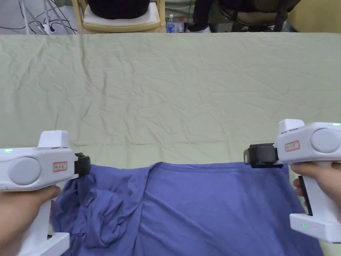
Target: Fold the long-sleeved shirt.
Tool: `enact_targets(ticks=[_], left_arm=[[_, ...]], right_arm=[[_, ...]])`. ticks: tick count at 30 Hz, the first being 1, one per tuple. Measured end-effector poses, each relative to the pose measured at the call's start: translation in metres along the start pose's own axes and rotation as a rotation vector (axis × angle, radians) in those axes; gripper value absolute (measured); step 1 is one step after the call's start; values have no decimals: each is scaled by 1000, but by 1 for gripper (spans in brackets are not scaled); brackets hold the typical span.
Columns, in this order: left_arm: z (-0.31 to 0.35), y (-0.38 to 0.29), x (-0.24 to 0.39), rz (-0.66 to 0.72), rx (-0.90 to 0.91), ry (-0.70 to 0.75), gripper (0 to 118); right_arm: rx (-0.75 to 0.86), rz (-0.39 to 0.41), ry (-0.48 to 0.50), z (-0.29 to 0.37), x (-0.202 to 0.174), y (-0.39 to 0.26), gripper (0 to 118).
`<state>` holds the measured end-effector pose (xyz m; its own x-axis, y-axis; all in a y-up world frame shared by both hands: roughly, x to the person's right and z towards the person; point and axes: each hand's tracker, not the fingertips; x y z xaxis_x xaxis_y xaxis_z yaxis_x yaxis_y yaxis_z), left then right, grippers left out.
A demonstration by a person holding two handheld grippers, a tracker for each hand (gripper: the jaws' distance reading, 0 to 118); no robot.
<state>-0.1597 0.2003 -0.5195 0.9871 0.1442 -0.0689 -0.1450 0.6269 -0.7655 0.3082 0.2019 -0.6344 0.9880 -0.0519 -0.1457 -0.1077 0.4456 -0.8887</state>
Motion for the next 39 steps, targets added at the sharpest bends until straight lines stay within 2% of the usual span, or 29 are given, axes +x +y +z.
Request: enact_targets(ticks=[1, 2, 3, 4, 5, 6, 8, 9, 12, 17, 23, 27, 31, 35, 39], left_arm=[[3, -1, 1, 6, 1, -5, 9], [5, -2, 3, 7, 2, -8, 9], [6, 1, 3, 2, 5, -11, 9], [9, 0, 5, -9, 7, -12, 8], [13, -1, 7, -22, 9, -17, 8], [17, -2, 8, -32, 11, -21, 8], [22, -2, 8, -38, 12, -24, 8], [27, -3, 8, -34, 13, -31, 8], [43, -7, 9, -33, 13, -54, 8], [88, -24, 13, -49, 38, -93, 8], [147, -62, 5, -69, 38, -107, 8], [168, -99, 0, -93, -9, -99, 8], [173, -137, -2, -74, -92, -101, 8], [164, -171, -7, -61, -153, -62, 8], [159, -187, -9, -13, -196, -62, 8]], right_arm=[[-36, 12, -38, -11, 0, 4, 73], [-55, 29, -67, -16, -1, 6, 36], [-107, 56, -93, -24, -3, 5, 16], [-156, 52, -108, -29, 2, 1, 13], [-189, 36, -81, -31, 4, -4, 6], [-174, 13, -7, -26, 9, -8, 5], [-137, -39, 26, -14, 14, -8, 4], [-100, -36, 52, -3, 16, -11, 4], [2, 57, 41, 33, 13, -19, 4], [137, 140, 78, 110, 14, -54, 4], [183, 129, 133, 173, 37, -127, 4], [151, 177, 118, 176, 47, -181, 4], [87, 142, 134, 162, 58, -226, 4], [52, 162, 97, 146, 58, -254, 4], [-1, 130, 71, 136, 61, -264, 4]])
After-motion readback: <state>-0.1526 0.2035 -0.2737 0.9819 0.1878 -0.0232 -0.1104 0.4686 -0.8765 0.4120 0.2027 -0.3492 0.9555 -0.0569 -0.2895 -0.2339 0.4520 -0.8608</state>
